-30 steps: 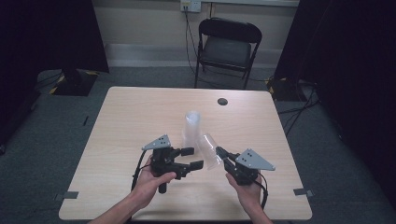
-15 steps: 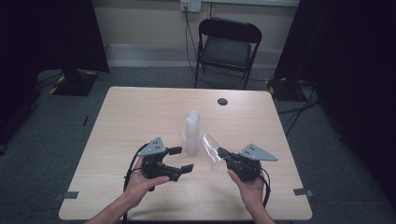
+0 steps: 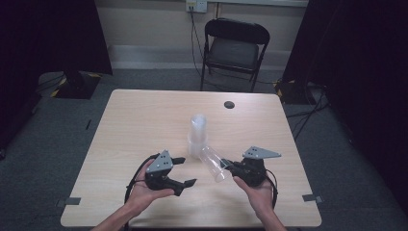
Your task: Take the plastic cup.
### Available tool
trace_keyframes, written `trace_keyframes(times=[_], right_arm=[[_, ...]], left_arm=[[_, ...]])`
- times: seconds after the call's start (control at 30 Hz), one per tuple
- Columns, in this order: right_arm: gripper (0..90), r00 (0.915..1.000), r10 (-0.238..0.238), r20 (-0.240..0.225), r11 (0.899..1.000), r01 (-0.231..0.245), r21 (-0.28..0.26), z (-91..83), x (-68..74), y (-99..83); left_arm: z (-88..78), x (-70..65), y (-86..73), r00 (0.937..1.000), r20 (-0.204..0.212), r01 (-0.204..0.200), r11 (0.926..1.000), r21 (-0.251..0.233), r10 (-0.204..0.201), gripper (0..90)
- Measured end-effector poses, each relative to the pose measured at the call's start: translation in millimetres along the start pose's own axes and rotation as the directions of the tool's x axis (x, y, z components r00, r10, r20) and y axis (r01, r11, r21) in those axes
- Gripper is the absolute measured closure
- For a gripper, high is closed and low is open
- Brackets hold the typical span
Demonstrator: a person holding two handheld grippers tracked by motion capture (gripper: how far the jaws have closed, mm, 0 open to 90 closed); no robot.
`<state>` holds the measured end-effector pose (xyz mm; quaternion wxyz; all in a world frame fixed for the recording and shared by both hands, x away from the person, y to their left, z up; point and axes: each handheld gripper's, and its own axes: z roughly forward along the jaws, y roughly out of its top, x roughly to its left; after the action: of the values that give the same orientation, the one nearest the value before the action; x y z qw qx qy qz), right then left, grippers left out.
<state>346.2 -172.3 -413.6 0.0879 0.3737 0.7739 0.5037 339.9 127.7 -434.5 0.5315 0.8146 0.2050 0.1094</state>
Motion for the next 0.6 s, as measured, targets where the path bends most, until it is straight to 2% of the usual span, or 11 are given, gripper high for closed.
trace_keyframes(times=[0.1, 0.23, 0.3, 0.37, 0.47, 0.53, 0.6], right_arm=[[89.3, 0.9997, 0.003, -0.026, 0.999, -0.001, 0.053, 2.3, -0.3, 0.2], [89.5, 0.9981, 0.017, -0.059, 0.994, -0.011, 0.108, 4.6, -0.3, 1.1], [89.5, 0.9969, 0.019, -0.077, 0.991, -0.009, 0.135, 5.9, -0.2, 1.3], [89.5, 0.9953, 0.022, -0.094, 0.988, -0.007, 0.155, 7.2, 0.0, 1.6], [89.6, 0.9932, 0.034, -0.111, 0.982, -0.012, 0.191, 9.2, -0.4, 1.8], [89.7, 0.9919, 0.047, -0.118, 0.975, -0.02, 0.221, 10.8, -0.9, 1.5], [89.7, 0.9901, 0.056, -0.129, 0.969, -0.023, 0.247, 12.9, -1.0, 1.1]], left_arm=[[1.3, -3.2, 0.0, 0.9996, 0.003, -0.029, 0.9995, 0.009, 0.029, 16.1], [4.3, -7.4, -0.1, 0.9962, 0.007, -0.087, 0.9955, 0.039, 0.087, 16.3], [6.3, -10.2, -0.6, 0.9947, 0.005, -0.102, 0.9939, 0.04, 0.102, 17.6], [7.3, -12.5, -1.1, 0.9909, 0.003, -0.135, 0.9895, 0.051, 0.135, 19.4], [7.9, -14.1, -1.6, 0.9818, -0.004, -0.189, 0.9794, 0.07, 0.19, 19.2], [8.6, -15.2, -2.1, 0.9806, -0.005, -0.195, 0.9783, 0.071, 0.196, 19.2], [9.0, -16.1, -2.1, 0.9767, -0.013, -0.213, 0.974, 0.079, 0.214, 19.2]])
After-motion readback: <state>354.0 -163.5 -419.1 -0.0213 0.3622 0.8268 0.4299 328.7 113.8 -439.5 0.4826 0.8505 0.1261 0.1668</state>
